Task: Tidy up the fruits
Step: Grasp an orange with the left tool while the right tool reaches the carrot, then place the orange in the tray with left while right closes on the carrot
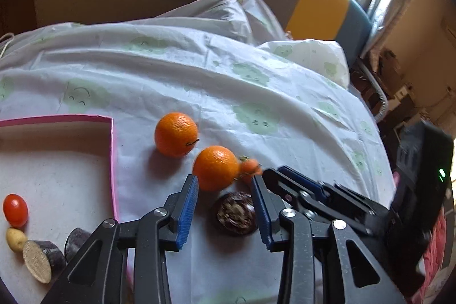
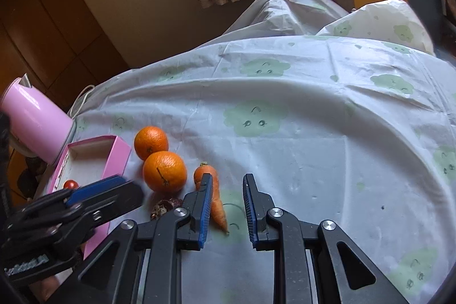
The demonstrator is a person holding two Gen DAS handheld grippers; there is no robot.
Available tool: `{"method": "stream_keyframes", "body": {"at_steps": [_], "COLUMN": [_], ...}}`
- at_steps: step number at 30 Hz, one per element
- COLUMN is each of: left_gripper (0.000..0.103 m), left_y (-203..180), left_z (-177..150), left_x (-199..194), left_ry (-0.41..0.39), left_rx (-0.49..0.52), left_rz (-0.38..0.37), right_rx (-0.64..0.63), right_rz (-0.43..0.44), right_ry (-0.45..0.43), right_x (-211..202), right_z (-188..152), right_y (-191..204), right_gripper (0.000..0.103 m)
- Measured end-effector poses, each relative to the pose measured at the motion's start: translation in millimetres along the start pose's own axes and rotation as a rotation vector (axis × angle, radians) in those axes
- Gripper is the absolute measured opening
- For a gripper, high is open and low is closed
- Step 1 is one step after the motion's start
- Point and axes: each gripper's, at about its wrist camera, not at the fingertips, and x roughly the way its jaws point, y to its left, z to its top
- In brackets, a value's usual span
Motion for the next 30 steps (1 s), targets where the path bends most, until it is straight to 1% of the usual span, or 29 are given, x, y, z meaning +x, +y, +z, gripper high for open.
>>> {"method": "stream_keyframes", "body": {"at_steps": [3, 4, 6, 7, 8, 9, 12, 16, 18, 21, 24, 28, 30], "left_gripper": [0.043, 0.043, 0.043, 0.037, 0.036, 0.033, 0.032, 0.031, 0.031, 0.031, 0.031, 0.031, 0.031], "left_y": [7.0, 9.8, 11.6, 12.0, 13.0, 13.9, 19.3, 17.3, 18.5, 12.4, 8.3, 11.6, 15.4], "left_z": [4.9, 5.7, 6.6, 5.4, 3.8, 2.3, -2.1, -2.6, -1.3, -3.9, -7.7, -16.2, -23.8], "left_x": [12.0, 15.4, 20.8, 22.0, 21.2, 19.1, 9.8, 2.7, 0.7, -12.8, -28.3, -51.1, -63.6], "left_ry": [0.023, 0.030, 0.043, 0.048, 0.045, 0.037, 0.022, 0.002, 0.005, -0.025, -0.055, -0.079, -0.092], "left_rx": [-0.041, -0.056, -0.066, -0.068, -0.069, -0.065, -0.069, -0.027, -0.029, 0.026, 0.046, 0.040, 0.039], "left_rz": [-0.017, -0.020, -0.049, -0.064, -0.075, -0.081, -0.089, -0.040, -0.040, -0.045, -0.043, -0.031, -0.012], "right_rx": [-0.015, -0.025, -0.040, -0.049, -0.059, -0.067, -0.094, -0.111, -0.128, -0.149, -0.106, -0.088, -0.066], "right_rz": [0.004, 0.007, 0.018, 0.020, 0.021, 0.026, 0.043, 0.025, 0.010, -0.050, -0.048, -0.115, -0.106], "right_ry": [-0.004, -0.005, 0.000, 0.003, 0.007, 0.013, 0.030, 0.051, 0.070, 0.058, 0.063, 0.052, 0.044], "right_x": [1.5, 1.8, 1.7, 1.3, 1.0, 0.5, 1.3, 11.9, 18.7, 13.7, 4.5, -8.9, -11.6], "right_z": [-0.3, 0.0, 0.5, 0.5, -0.1, -0.8, -3.4, 1.1, 3.1, 0.8, -5.3, -21.0, -27.7], "right_y": [2.1, 3.1, 5.3, 6.4, 7.5, 8.6, 13.5, 20.6, 24.1, 28.7, 20.6, 11.3, 5.6], "right_gripper": [0.021, 0.021, 0.021, 0.021, 0.021, 0.021, 0.021, 0.021, 0.021, 0.019, 0.019, 0.020, 0.020]}}
